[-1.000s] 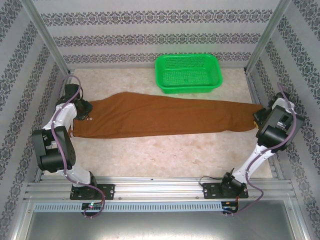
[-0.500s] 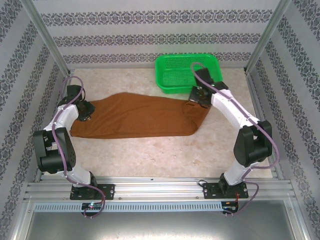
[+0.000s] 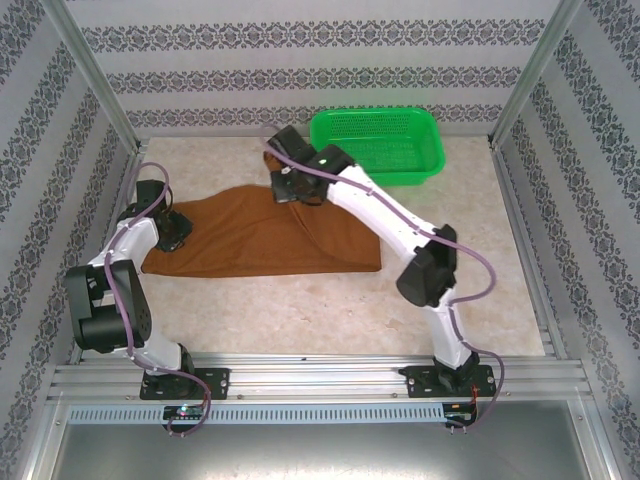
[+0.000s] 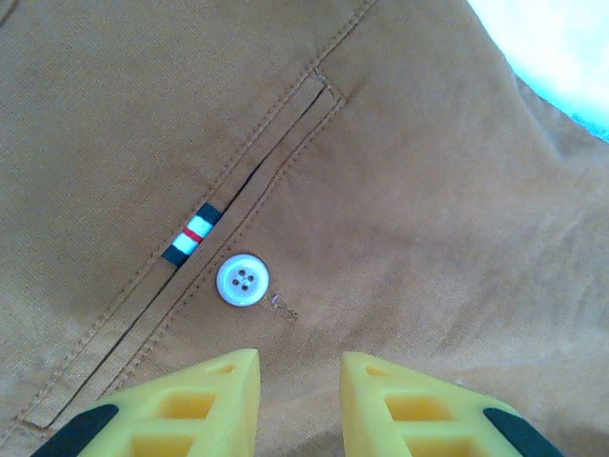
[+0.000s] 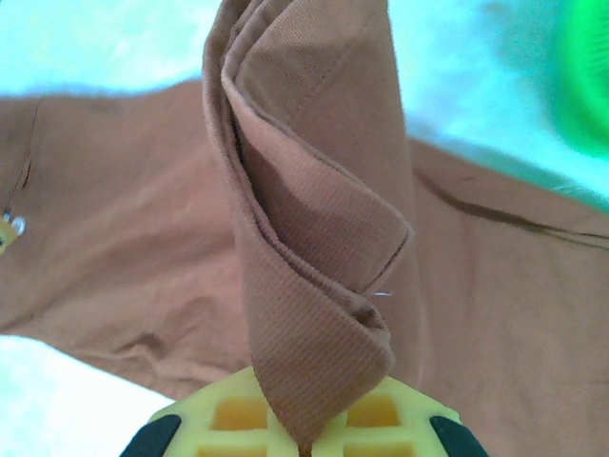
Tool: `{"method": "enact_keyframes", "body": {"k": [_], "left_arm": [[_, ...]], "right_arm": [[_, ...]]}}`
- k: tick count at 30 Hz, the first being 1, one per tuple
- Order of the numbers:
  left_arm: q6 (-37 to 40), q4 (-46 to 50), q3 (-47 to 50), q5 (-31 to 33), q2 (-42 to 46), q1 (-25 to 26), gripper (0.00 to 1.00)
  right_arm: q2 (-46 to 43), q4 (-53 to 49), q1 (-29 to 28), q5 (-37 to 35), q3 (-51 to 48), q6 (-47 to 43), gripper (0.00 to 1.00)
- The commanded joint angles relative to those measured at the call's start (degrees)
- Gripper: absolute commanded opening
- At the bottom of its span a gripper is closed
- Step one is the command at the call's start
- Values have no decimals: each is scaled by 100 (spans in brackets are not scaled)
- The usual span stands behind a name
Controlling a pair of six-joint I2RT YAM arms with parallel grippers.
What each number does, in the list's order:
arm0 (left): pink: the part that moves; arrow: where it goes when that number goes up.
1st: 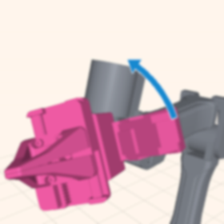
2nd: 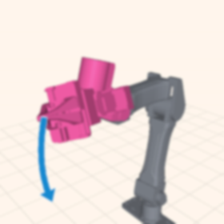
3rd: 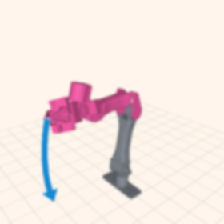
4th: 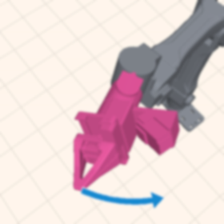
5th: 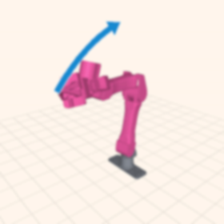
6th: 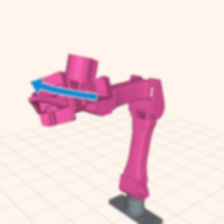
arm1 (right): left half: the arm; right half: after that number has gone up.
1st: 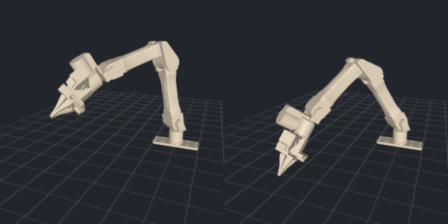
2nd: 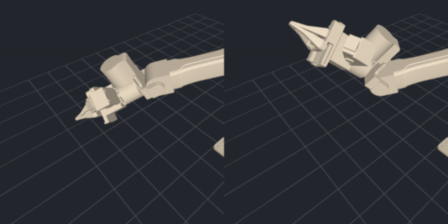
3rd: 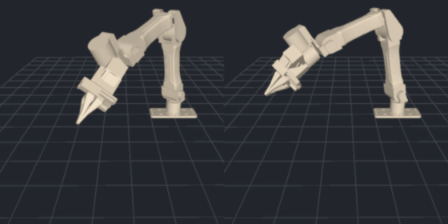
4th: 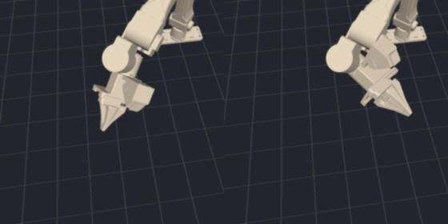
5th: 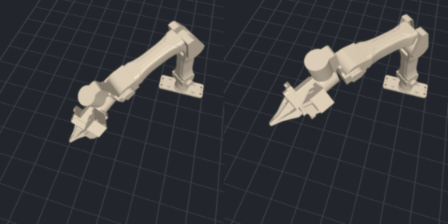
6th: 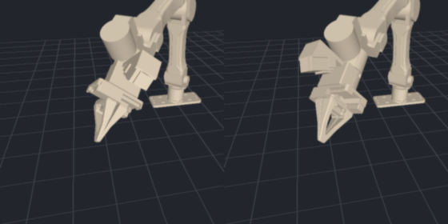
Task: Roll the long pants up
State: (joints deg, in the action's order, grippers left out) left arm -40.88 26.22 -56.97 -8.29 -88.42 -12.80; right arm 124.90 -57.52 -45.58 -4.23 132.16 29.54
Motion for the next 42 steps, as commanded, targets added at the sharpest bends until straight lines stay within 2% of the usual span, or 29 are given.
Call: {"method": "enact_keyframes", "body": {"k": [1, 3, 5, 6, 8, 12, 13, 15, 20, 27, 32, 35, 36, 37, 39, 42], "left_arm": [[63, -284, 83, -39, 178, 29, 30], [104, -402, 97, -137, 133, 32, 31], [178, -622, 128, -351, 65, 32, 33], [219, -786, 150, -539, 0, 36, 36], [352, -1131, 202, -1045, -120, 45, 40], [624, -1711, 291, -2031, -436, 162, 62], [730, -1790, 279, -2169, -528, 261, 68], [888, -1736, 169, -2219, -718, 442, 71], [894, -2103, 68, -2469, -1080, 734, 72], [885, -2188, -267, -2656, -1627, 989, 68], [576, -2675, -248, -3016, -1853, 1183, 56], [540, -2692, -389, -3201, -2042, 1291, 29], [516, -2687, -456, -3294, -2113, 1314, 10], [492, -2612, -495, -3318, -2141, 1318, 0], [568, -2332, -598, -3252, -2007, 1304, 0], [987, -1431, -892, -2755, -1288, 1297, 0]], "right_arm": [[652, -570, -297, 691, 834, -159, 10], [968, -633, -401, 1013, 1204, -103, 61], [996, -656, -414, 1042, 1300, -45, 94], [888, -640, -410, 998, 1215, -49, 97], [498, -463, -328, 898, 689, -63, 97], [-618, 597, 15, 1041, -1418, 146, 97], [-818, 777, 122, 1097, -1881, 233, 97], [-1065, 1022, 285, 1141, -2488, 337, 97], [-1370, 1422, 541, 1199, -3482, 480, 96], [-1328, 1677, 747, 1344, -3954, 517, 95], [-1278, 1820, 823, 1440, -4149, 562, 94], [-1253, 1895, 874, 1502, -4228, 582, 94], [-1249, 1936, 905, 1545, -4273, 599, 93], [-1248, 1937, 936, 1525, -4306, 633, 93], [-1306, 1938, 1004, 1445, -4380, 641, 93], [-1557, 2031, 1161, 1330, -4576, 662, 93]]}}
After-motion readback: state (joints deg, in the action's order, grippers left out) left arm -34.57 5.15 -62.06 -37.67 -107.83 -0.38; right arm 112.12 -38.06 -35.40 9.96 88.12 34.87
